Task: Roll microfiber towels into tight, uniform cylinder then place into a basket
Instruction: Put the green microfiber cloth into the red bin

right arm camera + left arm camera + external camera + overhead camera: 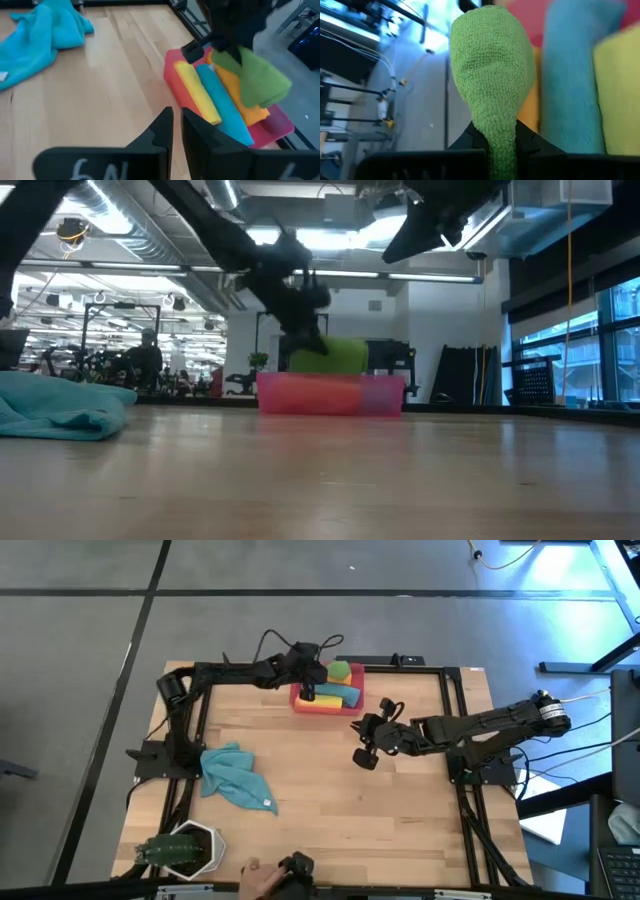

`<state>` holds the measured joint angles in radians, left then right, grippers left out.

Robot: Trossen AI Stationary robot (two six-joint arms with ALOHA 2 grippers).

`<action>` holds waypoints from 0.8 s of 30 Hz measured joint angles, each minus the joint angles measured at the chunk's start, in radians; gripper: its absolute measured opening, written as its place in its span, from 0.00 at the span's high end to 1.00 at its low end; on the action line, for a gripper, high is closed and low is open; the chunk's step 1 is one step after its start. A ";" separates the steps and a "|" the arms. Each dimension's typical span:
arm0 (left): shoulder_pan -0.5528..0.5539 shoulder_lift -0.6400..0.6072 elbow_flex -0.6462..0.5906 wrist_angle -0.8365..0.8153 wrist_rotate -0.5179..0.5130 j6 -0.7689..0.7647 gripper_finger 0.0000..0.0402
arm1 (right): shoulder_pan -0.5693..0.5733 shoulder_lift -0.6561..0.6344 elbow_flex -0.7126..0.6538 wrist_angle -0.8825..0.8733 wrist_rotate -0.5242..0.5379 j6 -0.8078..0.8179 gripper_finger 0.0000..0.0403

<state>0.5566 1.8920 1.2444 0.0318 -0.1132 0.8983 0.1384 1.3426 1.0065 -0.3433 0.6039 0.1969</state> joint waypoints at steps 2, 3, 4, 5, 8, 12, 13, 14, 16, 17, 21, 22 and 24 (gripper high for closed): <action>0.006 0.041 0.004 0.005 -0.006 0.007 0.96 | -0.005 0.000 0.000 -0.004 -0.001 -0.007 0.90; 0.009 0.059 0.005 0.008 -0.006 0.010 0.96 | -0.008 0.000 0.000 -0.004 -0.001 -0.018 0.90; 0.013 0.074 0.005 0.004 -0.001 0.011 0.96 | -0.011 0.000 0.000 -0.004 -0.001 -0.023 0.90; 0.015 0.088 0.005 0.000 0.004 0.011 0.96 | -0.013 0.000 0.000 -0.004 -0.001 -0.025 0.90; 0.016 0.113 0.005 -0.040 0.034 0.020 0.96 | -0.025 0.000 0.000 -0.004 -0.002 -0.042 0.90; 0.010 0.115 0.005 -0.090 0.105 0.027 0.96 | -0.039 0.000 0.000 -0.003 -0.004 -0.048 0.90; 0.006 0.115 0.005 -0.090 0.104 0.020 0.94 | -0.043 -0.001 0.000 -0.003 -0.004 -0.048 0.90; 0.005 0.114 0.005 -0.091 0.099 0.011 0.92 | -0.046 0.000 0.000 -0.002 -0.004 -0.048 0.90; 0.005 0.110 0.005 -0.098 0.097 0.005 0.86 | -0.051 -0.001 0.000 0.001 -0.004 -0.047 0.90; 0.005 0.110 0.005 -0.098 0.097 0.005 0.83 | -0.052 -0.001 0.000 0.002 -0.004 -0.046 0.90; 0.005 0.092 0.005 -0.114 0.097 -0.006 0.71 | -0.054 -0.001 0.000 0.002 -0.005 -0.046 0.90; 0.005 0.086 0.005 -0.116 0.096 -0.006 0.68 | -0.053 -0.001 0.000 0.002 -0.005 -0.046 0.90; 0.005 0.074 0.005 -0.128 0.096 -0.007 0.62 | -0.053 -0.001 0.000 0.004 -0.006 -0.046 0.90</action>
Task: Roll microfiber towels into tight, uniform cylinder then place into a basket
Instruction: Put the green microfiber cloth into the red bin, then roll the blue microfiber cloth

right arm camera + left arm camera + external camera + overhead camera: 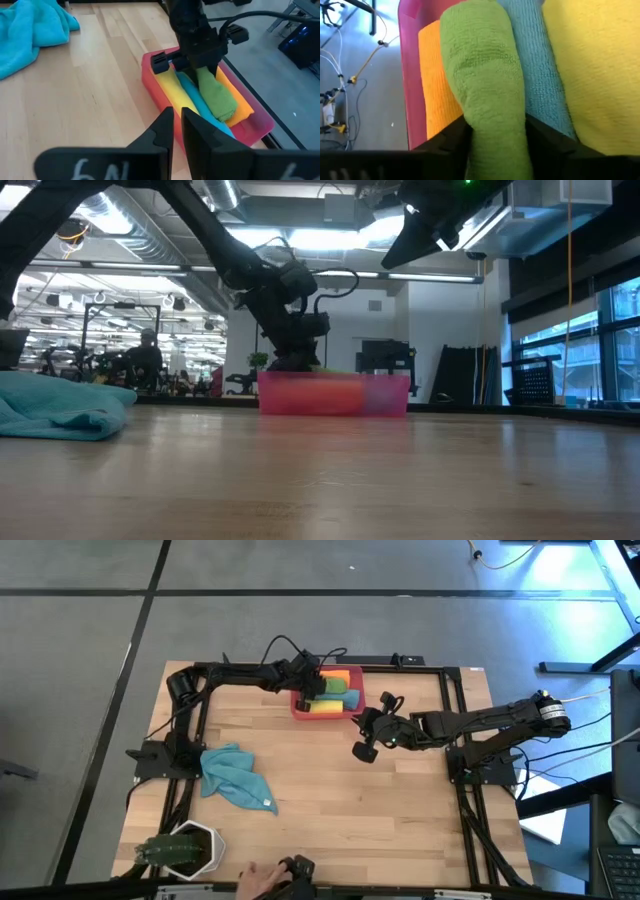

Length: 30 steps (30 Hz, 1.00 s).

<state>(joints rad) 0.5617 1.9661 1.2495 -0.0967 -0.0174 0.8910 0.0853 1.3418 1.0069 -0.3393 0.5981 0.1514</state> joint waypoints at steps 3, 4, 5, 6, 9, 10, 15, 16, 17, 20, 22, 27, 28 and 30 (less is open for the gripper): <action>0.000 -0.021 0.013 -0.038 -0.004 -0.018 0.56 | 0.000 0.000 0.000 0.000 -0.001 0.000 0.90; 0.000 -0.028 0.024 -0.059 -0.007 -0.021 0.54 | 0.000 0.000 0.000 0.000 -0.001 -0.001 0.90; 0.000 -0.034 0.036 -0.082 -0.007 -0.023 0.53 | 0.000 0.000 0.000 0.000 -0.001 -0.001 0.90; -0.001 -0.039 0.049 -0.114 -0.008 -0.024 0.51 | 0.000 0.000 0.000 0.000 -0.001 -0.001 0.90; -0.009 -0.040 0.104 -0.230 -0.025 -0.026 0.49 | 0.000 0.000 0.000 -0.001 -0.001 -0.004 0.90; -0.013 -0.040 0.124 -0.275 -0.030 -0.032 0.49 | 0.000 0.000 0.000 -0.001 -0.001 -0.005 0.90; -0.042 -0.050 0.208 -0.440 -0.100 -0.108 0.48 | 0.000 0.000 0.000 -0.008 -0.008 -0.007 0.90; -0.048 -0.063 0.226 -0.477 -0.102 -0.131 0.49 | 0.000 0.000 0.000 -0.010 -0.016 -0.007 0.90; -0.058 -0.079 0.248 -0.491 -0.094 -0.152 0.49 | 0.000 0.000 0.000 -0.014 -0.019 -0.006 0.90; -0.077 -0.184 0.274 -0.524 0.029 -0.208 0.51 | 0.000 0.000 0.001 -0.031 -0.025 -0.004 0.90; -0.099 -0.266 0.278 -0.493 0.103 -0.246 0.53 | 0.000 -0.001 0.002 -0.045 -0.025 -0.004 0.90; -0.170 -0.508 0.243 -0.482 0.213 -0.429 0.58 | 0.003 -0.001 0.002 -0.066 -0.034 0.003 0.90; -0.187 -0.550 0.223 -0.490 0.229 -0.471 0.59 | 0.005 -0.001 0.002 -0.068 -0.050 0.005 0.90; -0.233 -0.626 0.170 -0.478 0.245 -0.544 0.59 | 0.011 -0.001 0.002 -0.074 -0.076 0.023 0.90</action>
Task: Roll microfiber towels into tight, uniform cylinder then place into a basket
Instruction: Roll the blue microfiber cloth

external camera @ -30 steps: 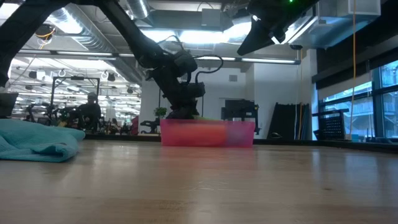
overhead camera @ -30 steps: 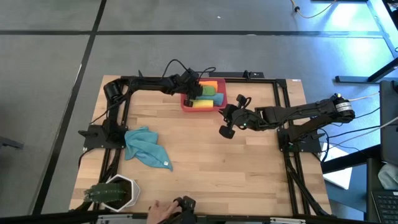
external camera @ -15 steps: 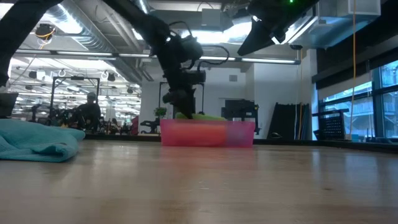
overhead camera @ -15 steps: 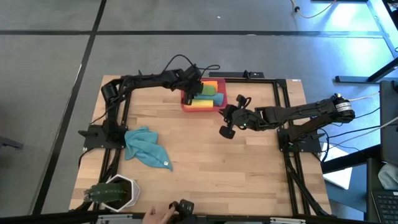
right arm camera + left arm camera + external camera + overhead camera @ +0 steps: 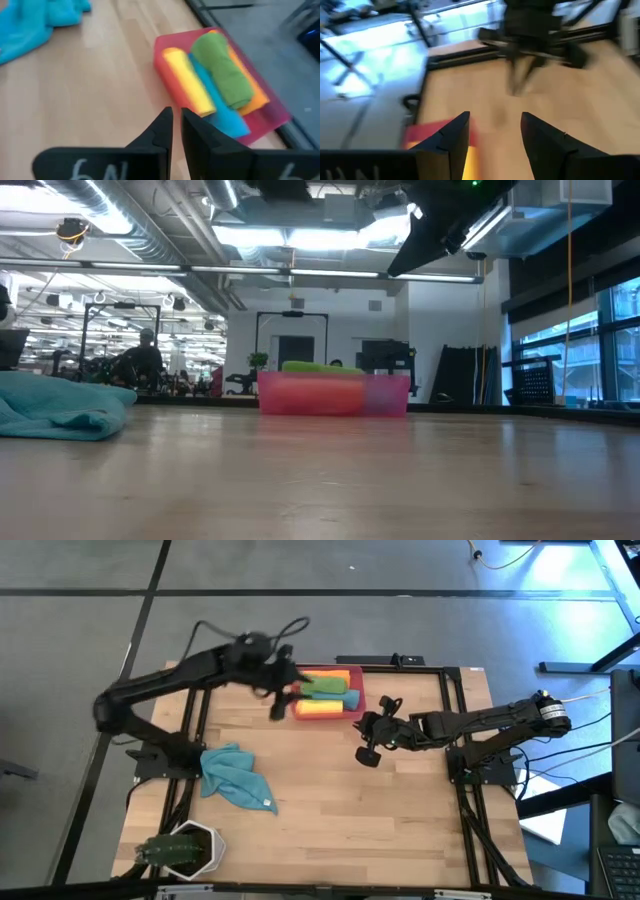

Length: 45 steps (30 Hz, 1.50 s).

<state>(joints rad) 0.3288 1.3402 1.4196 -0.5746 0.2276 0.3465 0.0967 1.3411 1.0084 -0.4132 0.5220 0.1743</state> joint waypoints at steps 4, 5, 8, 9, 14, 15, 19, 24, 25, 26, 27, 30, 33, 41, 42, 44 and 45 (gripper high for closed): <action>-0.116 -0.126 -0.179 0.069 -0.020 -0.117 0.59 | 0.023 0.000 -0.020 0.023 -0.011 0.004 0.90; -0.145 -0.151 -0.238 0.114 -0.033 -0.147 0.59 | 0.029 0.000 -0.032 0.035 -0.012 0.004 0.90; -0.237 -0.202 -0.417 0.272 -0.054 -0.249 0.59 | 0.040 0.000 -0.076 0.095 -0.055 0.013 0.90; -0.270 -0.216 -0.472 0.320 -0.054 -0.294 0.59 | 0.041 0.000 -0.094 0.122 -0.086 0.028 0.90; -0.438 -0.266 -0.663 0.519 -0.145 -0.464 0.59 | 0.046 0.000 -0.180 0.274 -0.257 0.101 0.90; -0.471 -0.271 -0.684 0.543 -0.187 -0.487 0.59 | 0.051 0.000 -0.196 0.303 -0.272 0.113 0.90; -0.582 -0.281 -0.731 0.540 -0.347 -0.528 0.59 | 0.090 0.000 -0.248 0.442 -0.282 0.158 0.90; -0.651 -0.279 -0.745 0.539 -0.465 -0.532 0.59 | 0.139 0.001 -0.320 0.640 -0.262 0.192 0.90; -0.657 -0.274 -0.745 0.540 -0.484 -0.543 0.59 | 0.150 0.001 -0.338 0.674 -0.255 0.196 0.90; -0.662 -0.271 -0.746 0.539 -0.499 -0.556 0.59 | 0.160 0.001 -0.354 0.704 -0.250 0.207 0.90; -0.667 -0.270 -0.747 0.536 -0.506 -0.570 0.59 | 0.171 0.001 -0.369 0.732 -0.246 0.218 0.90; -0.682 -0.250 -0.746 0.545 -0.509 -0.615 0.59 | 0.203 0.011 -0.402 0.794 -0.243 0.267 0.90; -0.699 -0.215 -0.747 0.540 -0.510 -0.661 0.59 | 0.238 0.050 -0.407 0.835 -0.208 0.296 0.90; -0.745 -0.074 -0.747 0.537 -0.508 -0.783 0.59 | 0.296 0.239 -0.306 0.913 -0.202 0.296 0.90; -0.751 -0.061 -0.747 0.536 -0.507 -0.796 0.59 | 0.301 0.267 -0.283 0.912 -0.202 0.295 0.90; -0.762 -0.053 -0.746 0.512 -0.507 -0.841 0.59 | 0.308 0.332 -0.227 0.913 -0.201 0.287 0.90; -0.764 -0.054 -0.739 0.475 -0.507 -0.878 0.59 | 0.312 0.364 -0.199 0.912 -0.201 0.275 0.90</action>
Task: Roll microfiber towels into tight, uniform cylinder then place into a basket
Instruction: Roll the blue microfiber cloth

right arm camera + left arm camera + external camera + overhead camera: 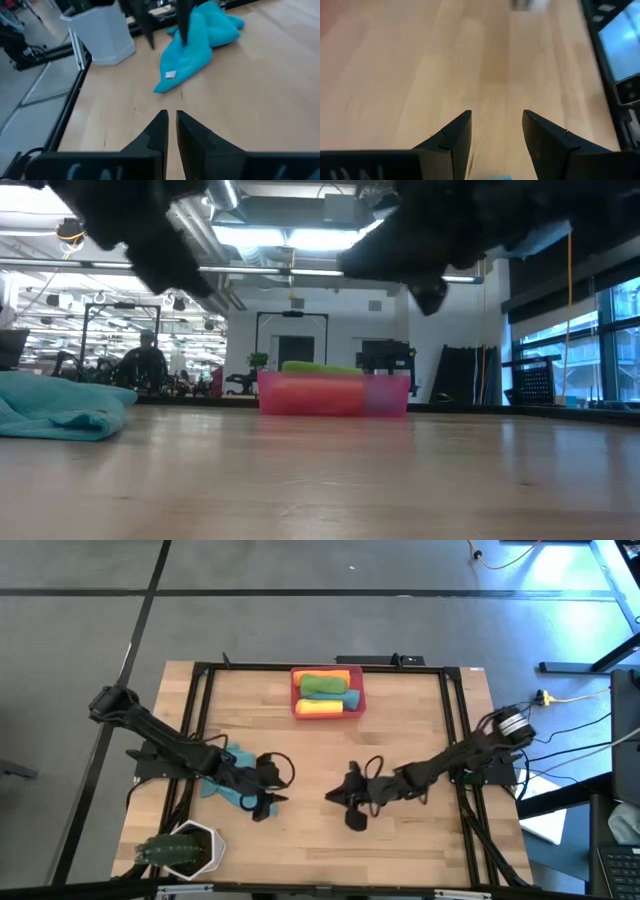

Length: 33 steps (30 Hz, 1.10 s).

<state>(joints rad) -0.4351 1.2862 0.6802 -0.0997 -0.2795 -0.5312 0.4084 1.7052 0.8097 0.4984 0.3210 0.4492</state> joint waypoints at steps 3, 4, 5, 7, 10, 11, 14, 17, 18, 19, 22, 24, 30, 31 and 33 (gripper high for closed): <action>-0.011 -0.033 0.035 -0.130 -0.036 -0.092 0.59 | 0.004 0.101 0.097 0.000 0.000 -0.039 0.89; -0.028 -0.046 0.044 -0.136 -0.058 -0.102 0.59 | 0.005 0.132 0.127 -0.001 0.000 -0.055 0.88; -0.051 -0.058 0.046 -0.129 -0.079 -0.103 0.59 | 0.005 0.164 0.158 -0.008 0.000 -0.062 0.87; -0.106 -0.075 0.046 -0.103 -0.131 -0.091 0.59 | 0.005 0.224 0.219 -0.022 0.000 -0.085 0.82; -0.182 -0.087 0.046 -0.047 -0.233 -0.046 0.59 | 0.005 0.299 0.310 -0.077 0.000 -0.092 0.74; -0.205 -0.088 0.046 -0.022 -0.269 -0.024 0.59 | 0.003 0.317 0.339 -0.104 0.000 -0.093 0.71; -0.264 -0.089 0.046 0.036 -0.342 0.022 0.59 | -0.005 0.383 0.429 -0.150 -0.004 -0.134 0.62; -0.311 -0.089 0.046 0.086 -0.392 0.044 0.59 | -0.012 0.446 0.524 -0.184 -0.005 -0.191 0.55; -0.327 -0.089 0.046 0.090 -0.410 0.045 0.59 | -0.015 0.465 0.550 -0.200 -0.004 -0.202 0.53; -0.342 -0.089 0.045 0.098 -0.428 0.044 0.59 | -0.020 0.483 0.577 -0.224 0.000 -0.216 0.52; -0.382 -0.082 0.045 0.104 -0.500 0.036 0.59 | -0.038 0.547 0.662 -0.268 0.000 -0.215 0.50; -0.400 -0.073 0.045 0.103 -0.535 0.017 0.59 | -0.053 0.582 0.712 -0.296 0.000 -0.203 0.50; -0.444 -0.060 0.044 0.100 -0.582 -0.024 0.59 | -0.085 0.657 0.794 -0.335 -0.047 -0.219 0.50; -0.449 -0.060 0.044 0.097 -0.591 -0.030 0.59 | -0.088 0.670 0.803 -0.338 -0.060 -0.218 0.50; -0.457 -0.061 0.044 0.100 -0.605 -0.037 0.59 | -0.095 0.691 0.822 -0.339 -0.088 -0.218 0.50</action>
<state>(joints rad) -0.8916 1.2255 0.7246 0.0002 -0.8847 -0.5682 0.3139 2.3965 1.6314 0.1594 0.2327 0.2314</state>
